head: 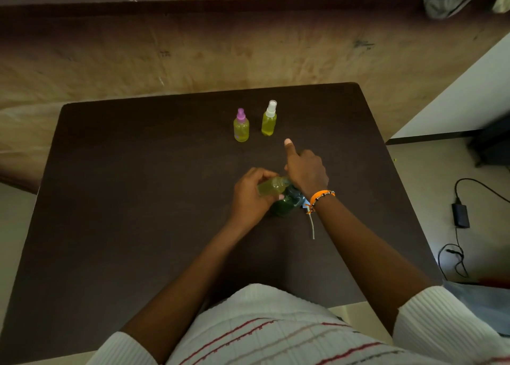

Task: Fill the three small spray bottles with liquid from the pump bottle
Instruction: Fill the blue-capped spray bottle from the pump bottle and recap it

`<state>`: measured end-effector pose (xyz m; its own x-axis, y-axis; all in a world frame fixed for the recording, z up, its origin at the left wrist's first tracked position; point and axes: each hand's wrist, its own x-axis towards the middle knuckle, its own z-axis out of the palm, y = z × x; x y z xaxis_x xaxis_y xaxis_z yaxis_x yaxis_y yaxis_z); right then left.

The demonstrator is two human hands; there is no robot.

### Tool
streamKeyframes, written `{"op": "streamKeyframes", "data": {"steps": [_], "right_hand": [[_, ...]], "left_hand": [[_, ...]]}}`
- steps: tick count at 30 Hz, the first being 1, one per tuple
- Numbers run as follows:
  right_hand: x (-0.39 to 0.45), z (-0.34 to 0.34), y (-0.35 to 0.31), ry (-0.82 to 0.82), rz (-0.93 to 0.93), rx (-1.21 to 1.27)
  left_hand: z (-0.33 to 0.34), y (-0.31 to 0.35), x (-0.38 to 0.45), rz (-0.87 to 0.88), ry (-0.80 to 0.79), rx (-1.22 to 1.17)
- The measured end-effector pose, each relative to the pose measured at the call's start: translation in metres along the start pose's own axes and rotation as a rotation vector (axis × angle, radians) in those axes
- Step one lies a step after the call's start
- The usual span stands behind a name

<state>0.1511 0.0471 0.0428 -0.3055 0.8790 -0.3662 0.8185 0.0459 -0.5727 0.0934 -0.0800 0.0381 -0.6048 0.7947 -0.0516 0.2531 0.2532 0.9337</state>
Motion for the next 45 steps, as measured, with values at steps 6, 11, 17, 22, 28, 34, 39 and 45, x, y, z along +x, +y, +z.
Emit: {"op": "streamKeyframes", "data": {"steps": [6, 11, 17, 22, 28, 34, 39, 45], "right_hand": [[0.0009, -0.0011, -0.0015, -0.054, -0.026, -0.045], [-0.0009, -0.0045, -0.0047, -0.049, -0.034, -0.076], [-0.0059, -0.0045, -0.0031, 0.014, -0.052, -0.060], [-0.0034, -0.0063, -0.0072, -0.043, -0.077, -0.089], [-0.0006, -0.0046, -0.0055, -0.057, -0.034, -0.064], [-0.0031, -0.0040, -0.0029, -0.013, -0.045, -0.030], [-0.0010, -0.0028, -0.0021, -0.049, -0.042, 0.014], [-0.0010, -0.0063, -0.0004, -0.173, 0.016, 0.281]], "left_hand": [[-0.0002, -0.0022, 0.0003, 0.004, -0.009, -0.001], [0.0010, -0.0037, 0.0001, 0.010, -0.007, -0.024], [0.0035, -0.0050, -0.0005, -0.026, -0.020, -0.039], [0.0025, -0.0052, -0.0012, -0.036, -0.022, -0.069], [0.0038, -0.0047, -0.0005, -0.035, -0.018, -0.078], [0.0046, -0.0053, -0.0003, -0.039, -0.031, -0.094], [0.0047, -0.0066, -0.0012, -0.051, -0.040, -0.112], [0.0010, -0.0098, -0.0004, -0.011, -0.056, -0.070]]}}
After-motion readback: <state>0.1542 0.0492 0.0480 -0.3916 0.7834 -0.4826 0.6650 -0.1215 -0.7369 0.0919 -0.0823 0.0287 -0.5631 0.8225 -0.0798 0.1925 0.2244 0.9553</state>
